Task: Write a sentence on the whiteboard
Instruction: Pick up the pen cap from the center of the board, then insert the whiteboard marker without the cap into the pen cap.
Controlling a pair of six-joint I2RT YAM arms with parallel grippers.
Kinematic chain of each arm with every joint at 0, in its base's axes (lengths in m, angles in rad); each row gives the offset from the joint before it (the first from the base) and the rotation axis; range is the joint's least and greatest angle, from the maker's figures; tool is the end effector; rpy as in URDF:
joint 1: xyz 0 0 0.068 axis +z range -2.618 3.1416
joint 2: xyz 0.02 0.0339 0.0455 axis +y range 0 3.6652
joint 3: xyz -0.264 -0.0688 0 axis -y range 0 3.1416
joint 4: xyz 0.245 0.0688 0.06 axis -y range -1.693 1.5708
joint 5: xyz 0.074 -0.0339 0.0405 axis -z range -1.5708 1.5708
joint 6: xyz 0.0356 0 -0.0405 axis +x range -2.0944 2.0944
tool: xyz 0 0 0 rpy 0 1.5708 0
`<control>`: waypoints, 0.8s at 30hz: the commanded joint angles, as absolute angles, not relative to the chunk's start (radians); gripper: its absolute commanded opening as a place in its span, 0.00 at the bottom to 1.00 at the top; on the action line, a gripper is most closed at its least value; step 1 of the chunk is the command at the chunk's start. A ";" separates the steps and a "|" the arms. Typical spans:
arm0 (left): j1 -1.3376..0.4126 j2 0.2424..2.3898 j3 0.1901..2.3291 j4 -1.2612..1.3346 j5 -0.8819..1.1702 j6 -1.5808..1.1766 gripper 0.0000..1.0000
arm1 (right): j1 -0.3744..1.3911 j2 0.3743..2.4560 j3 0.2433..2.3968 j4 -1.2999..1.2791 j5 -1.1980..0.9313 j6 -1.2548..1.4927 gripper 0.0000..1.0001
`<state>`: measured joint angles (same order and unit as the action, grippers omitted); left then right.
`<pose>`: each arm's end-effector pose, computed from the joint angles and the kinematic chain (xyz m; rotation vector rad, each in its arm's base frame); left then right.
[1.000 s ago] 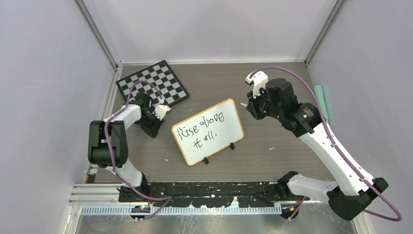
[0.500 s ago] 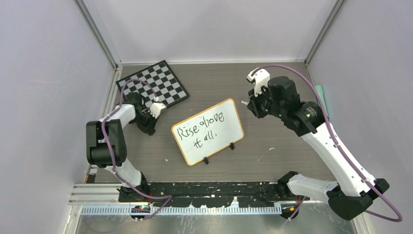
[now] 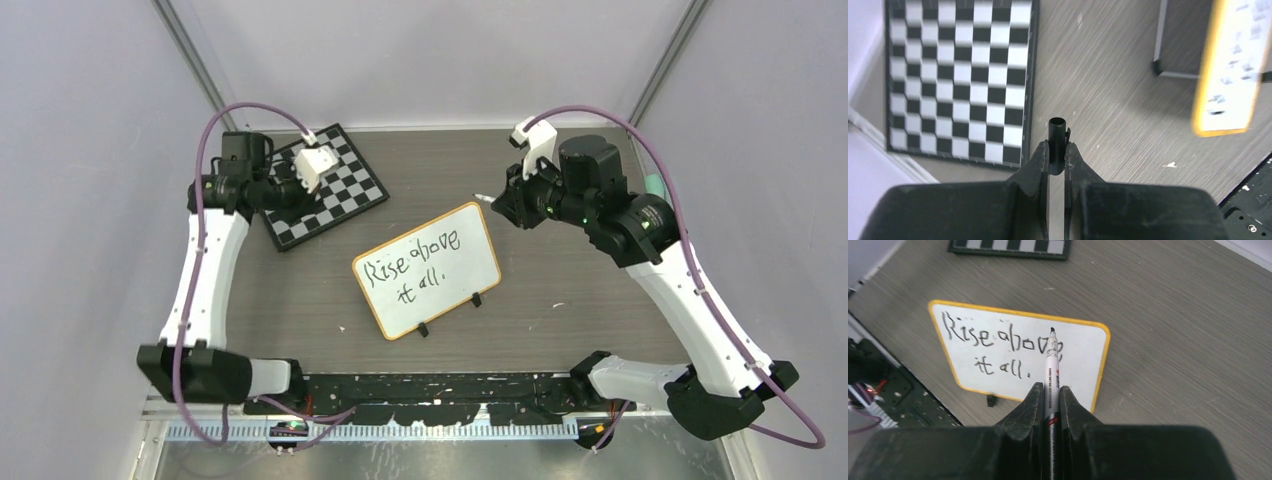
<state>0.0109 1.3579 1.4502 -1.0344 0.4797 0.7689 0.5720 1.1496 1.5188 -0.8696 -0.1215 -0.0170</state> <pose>0.2649 -0.0135 0.3685 1.0552 2.1386 -0.2440 0.1783 0.1199 0.4463 -0.6817 1.9867 0.4637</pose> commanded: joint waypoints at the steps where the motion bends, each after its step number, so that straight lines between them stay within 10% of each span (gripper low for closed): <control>1: -0.136 1.242 1.499 -1.130 0.549 0.760 0.00 | 0.569 1.169 1.625 -0.848 -0.245 0.085 0.00; 24: -0.623 1.209 1.572 -1.066 0.528 0.619 0.00 | 0.569 1.252 1.505 -0.683 -0.729 0.355 0.00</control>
<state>-0.6064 1.2007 1.5219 -1.0748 0.4984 0.6518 0.5720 1.2682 1.5028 -0.7486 -0.6678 0.3191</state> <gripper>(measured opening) 0.058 0.162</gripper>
